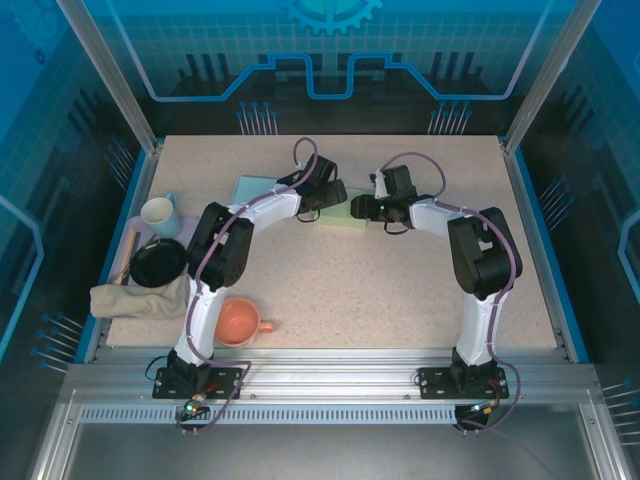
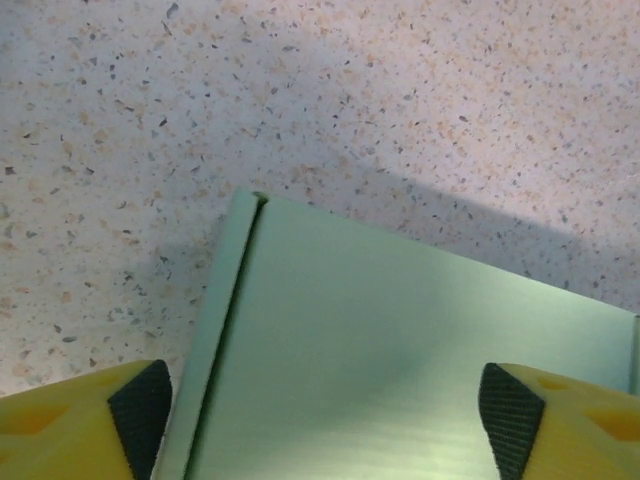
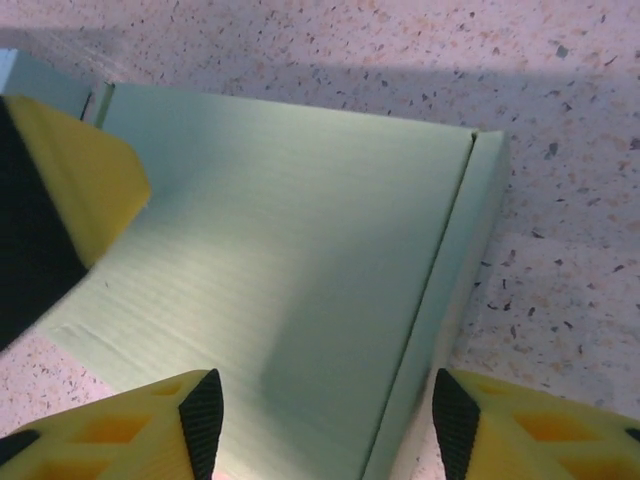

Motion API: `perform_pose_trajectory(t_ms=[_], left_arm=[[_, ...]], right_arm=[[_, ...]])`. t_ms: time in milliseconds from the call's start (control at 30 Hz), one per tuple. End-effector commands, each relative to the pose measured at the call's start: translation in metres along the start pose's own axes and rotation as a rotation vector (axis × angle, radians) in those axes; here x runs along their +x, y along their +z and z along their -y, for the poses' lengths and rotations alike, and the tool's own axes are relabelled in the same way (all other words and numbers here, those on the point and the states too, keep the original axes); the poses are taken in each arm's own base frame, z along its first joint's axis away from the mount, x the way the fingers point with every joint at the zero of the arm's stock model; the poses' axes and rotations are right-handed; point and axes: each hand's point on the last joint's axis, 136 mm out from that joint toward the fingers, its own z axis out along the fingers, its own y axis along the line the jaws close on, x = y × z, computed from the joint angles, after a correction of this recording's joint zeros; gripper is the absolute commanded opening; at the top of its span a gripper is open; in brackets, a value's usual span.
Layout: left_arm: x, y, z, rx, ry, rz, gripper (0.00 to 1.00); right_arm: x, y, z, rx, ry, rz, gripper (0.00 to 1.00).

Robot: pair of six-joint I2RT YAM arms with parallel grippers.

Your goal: Fold the paper box

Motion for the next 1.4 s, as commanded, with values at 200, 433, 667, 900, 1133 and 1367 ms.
perform_pose_trajectory(t_ms=[200, 433, 667, 900, 1133, 1367], left_arm=[[-0.035, -0.068, -0.024, -0.076, 0.060, 0.135, 0.99], [-0.039, -0.144, -0.058, -0.054, 0.200, 0.353, 0.99], [-0.028, -0.195, -0.135, -0.185, 0.283, 0.498, 0.99], [-0.024, -0.201, -0.199, -0.152, 0.268, 0.535, 0.99], [-0.008, -0.182, -0.243, -0.161, 0.267, 0.551, 0.99], [-0.006, -0.180, -0.237, -0.103, 0.320, 0.583, 0.99]], right_arm=[[-0.015, -0.077, 0.015, 0.127, -0.065, 0.104, 0.64], [0.002, -0.132, 0.047, 0.343, -0.172, 0.209, 0.88], [0.017, -0.182, 0.081, 0.518, -0.192, 0.394, 1.00], [0.015, -0.197, 0.090, 0.531, -0.307, 0.589, 1.00], [0.026, -0.173, 0.122, 0.589, -0.258, 0.507, 1.00], [0.025, -0.170, 0.111, 0.503, -0.344, 0.580, 1.00]])
